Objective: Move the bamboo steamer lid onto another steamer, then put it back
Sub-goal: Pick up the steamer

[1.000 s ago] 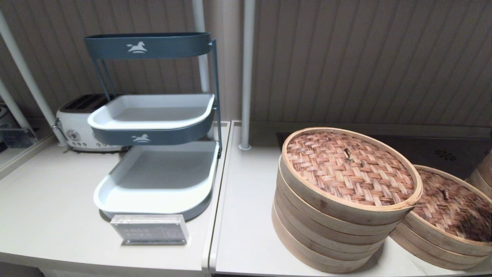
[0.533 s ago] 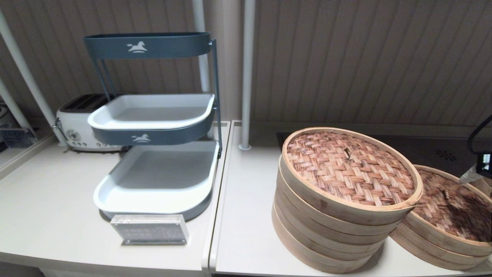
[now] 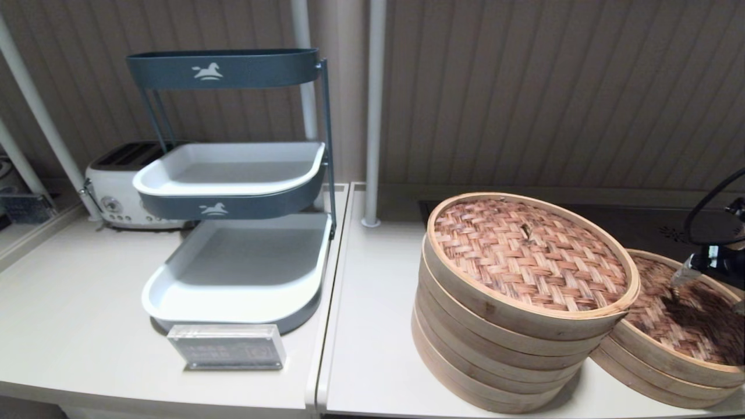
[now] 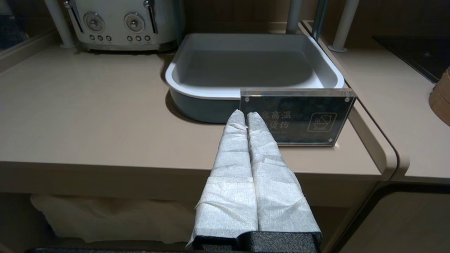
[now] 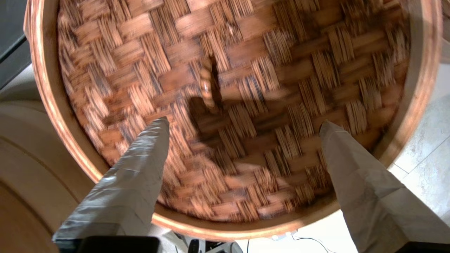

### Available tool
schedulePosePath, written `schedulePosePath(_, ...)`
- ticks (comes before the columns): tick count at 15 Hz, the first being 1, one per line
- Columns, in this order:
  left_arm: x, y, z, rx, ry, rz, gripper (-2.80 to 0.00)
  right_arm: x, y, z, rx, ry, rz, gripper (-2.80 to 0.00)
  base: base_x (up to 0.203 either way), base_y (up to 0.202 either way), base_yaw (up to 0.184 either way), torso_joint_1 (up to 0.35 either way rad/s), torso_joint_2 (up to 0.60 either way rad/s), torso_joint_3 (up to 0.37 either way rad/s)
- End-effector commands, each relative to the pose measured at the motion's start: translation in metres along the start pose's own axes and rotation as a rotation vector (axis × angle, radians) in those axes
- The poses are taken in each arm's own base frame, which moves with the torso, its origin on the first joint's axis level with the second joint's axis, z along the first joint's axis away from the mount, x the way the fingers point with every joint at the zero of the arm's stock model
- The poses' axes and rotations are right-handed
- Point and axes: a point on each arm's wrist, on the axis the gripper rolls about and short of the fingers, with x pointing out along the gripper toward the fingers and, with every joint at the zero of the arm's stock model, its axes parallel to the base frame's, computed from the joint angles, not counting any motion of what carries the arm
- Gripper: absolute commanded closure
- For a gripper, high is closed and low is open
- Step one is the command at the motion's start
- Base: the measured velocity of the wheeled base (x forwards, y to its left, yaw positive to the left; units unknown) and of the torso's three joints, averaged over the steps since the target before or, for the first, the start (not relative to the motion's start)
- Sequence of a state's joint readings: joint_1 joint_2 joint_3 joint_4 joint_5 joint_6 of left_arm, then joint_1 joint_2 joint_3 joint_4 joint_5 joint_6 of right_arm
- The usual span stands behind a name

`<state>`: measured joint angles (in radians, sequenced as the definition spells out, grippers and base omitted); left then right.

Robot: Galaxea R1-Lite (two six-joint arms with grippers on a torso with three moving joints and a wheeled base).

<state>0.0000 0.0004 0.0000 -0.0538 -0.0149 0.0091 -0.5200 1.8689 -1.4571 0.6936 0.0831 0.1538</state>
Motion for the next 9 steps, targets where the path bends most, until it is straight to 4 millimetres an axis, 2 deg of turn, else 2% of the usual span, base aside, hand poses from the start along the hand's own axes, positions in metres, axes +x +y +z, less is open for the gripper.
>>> schedulePosePath(1,0.002,0.0,-0.008,0.0,0.027,-0.001,0.0,0.011,0.001,0.004,0.0,0.003,-0.006,-2.8,0.0,0.0,0.0,0.0,0.0,0.0)
schedulePosePath(9,0.002,0.0,-0.008,0.0,0.027,-0.001,0.0,0.039,0.022,0.002,-0.066,0.038,-0.059,-2.8,0.0,0.0,0.0,0.0,0.0,0.0)
